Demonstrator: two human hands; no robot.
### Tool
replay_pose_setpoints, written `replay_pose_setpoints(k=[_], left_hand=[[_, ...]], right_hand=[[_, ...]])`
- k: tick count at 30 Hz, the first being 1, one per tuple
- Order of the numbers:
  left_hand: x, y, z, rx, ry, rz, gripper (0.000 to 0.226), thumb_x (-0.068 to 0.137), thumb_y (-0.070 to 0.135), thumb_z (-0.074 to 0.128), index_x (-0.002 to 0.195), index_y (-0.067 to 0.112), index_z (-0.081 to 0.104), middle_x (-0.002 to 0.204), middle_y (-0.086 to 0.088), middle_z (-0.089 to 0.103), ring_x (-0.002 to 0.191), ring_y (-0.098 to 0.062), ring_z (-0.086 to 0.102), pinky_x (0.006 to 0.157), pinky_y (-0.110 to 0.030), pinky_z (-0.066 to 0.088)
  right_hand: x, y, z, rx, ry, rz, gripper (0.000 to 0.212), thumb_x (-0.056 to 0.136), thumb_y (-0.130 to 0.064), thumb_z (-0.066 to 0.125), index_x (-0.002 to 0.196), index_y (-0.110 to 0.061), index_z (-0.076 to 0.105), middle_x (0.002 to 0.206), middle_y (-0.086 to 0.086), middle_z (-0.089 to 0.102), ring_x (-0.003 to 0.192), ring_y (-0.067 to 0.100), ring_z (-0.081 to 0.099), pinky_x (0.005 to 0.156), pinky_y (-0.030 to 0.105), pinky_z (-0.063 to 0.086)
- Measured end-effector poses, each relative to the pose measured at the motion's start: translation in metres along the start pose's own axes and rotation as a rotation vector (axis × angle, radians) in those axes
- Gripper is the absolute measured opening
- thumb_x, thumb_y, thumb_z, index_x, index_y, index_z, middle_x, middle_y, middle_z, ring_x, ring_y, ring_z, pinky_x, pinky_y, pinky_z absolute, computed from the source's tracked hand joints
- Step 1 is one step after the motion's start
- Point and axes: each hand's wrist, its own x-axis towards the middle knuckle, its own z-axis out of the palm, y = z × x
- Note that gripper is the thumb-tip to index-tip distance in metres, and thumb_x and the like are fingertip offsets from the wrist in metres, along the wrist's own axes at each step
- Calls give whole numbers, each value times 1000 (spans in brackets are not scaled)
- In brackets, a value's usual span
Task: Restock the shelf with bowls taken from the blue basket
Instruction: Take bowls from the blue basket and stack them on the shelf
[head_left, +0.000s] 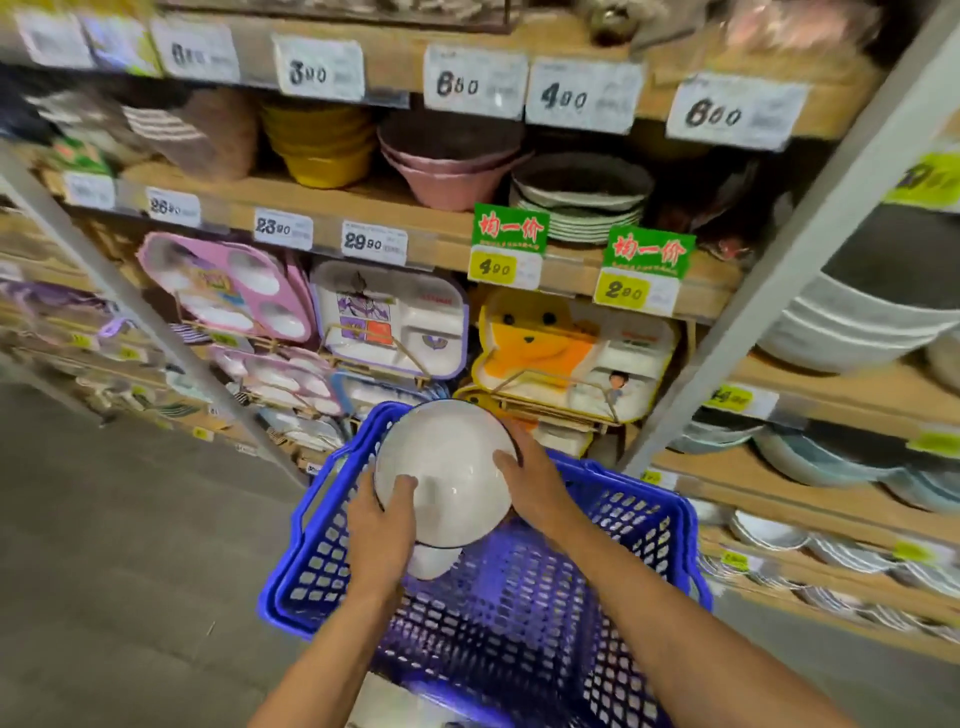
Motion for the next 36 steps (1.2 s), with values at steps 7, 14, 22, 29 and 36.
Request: replay_pose_setpoints(k=[7, 14, 22, 29, 36], left_hand=[[-42, 107, -16, -328, -213, 358, 56, 77, 33, 44, 132, 43, 49, 139, 8, 46, 123, -13, 47, 90, -26, 41], [-97, 173, 1, -774, -427, 341, 51, 75, 25, 44, 123, 27, 62, 125, -1, 62, 107, -16, 62, 69, -23, 54], [-195, 215, 71, -788, -621, 269, 41, 92, 15, 37, 122, 22, 63, 106, 4, 70, 91, -13, 67, 67, -26, 55], [-270, 244, 146, -735, -656, 224, 39, 94, 18, 37, 124, 20, 62, 109, -1, 71, 96, -20, 67, 67, -30, 53], [-318, 263, 213, -719, -644, 195, 36, 96, 22, 38, 119, 19, 66, 96, 1, 76, 91, -21, 69, 64, -31, 53]], right_hand=[[-68, -100, -43, 356, 216, -110, 39, 97, -6, 42, 113, -38, 58, 108, -18, 62, 98, 10, 62, 75, 25, 57], [-143, -147, -88, 437, 353, -190, 20, 98, -34, 45, 109, -38, 61, 115, -10, 65, 107, 10, 61, 95, 28, 47], [-216, -137, -175, 747, 559, -357, 37, 98, -40, 45, 132, -29, 56, 129, -3, 63, 120, 17, 58, 103, 39, 45], [-262, -122, -269, 797, 627, -349, 36, 96, -42, 46, 122, -24, 63, 115, 1, 71, 110, 20, 64, 88, 33, 50], [-281, -108, -350, 697, 643, -367, 32, 98, -32, 41, 116, -21, 66, 112, -1, 71, 107, 19, 65, 88, 35, 51]])
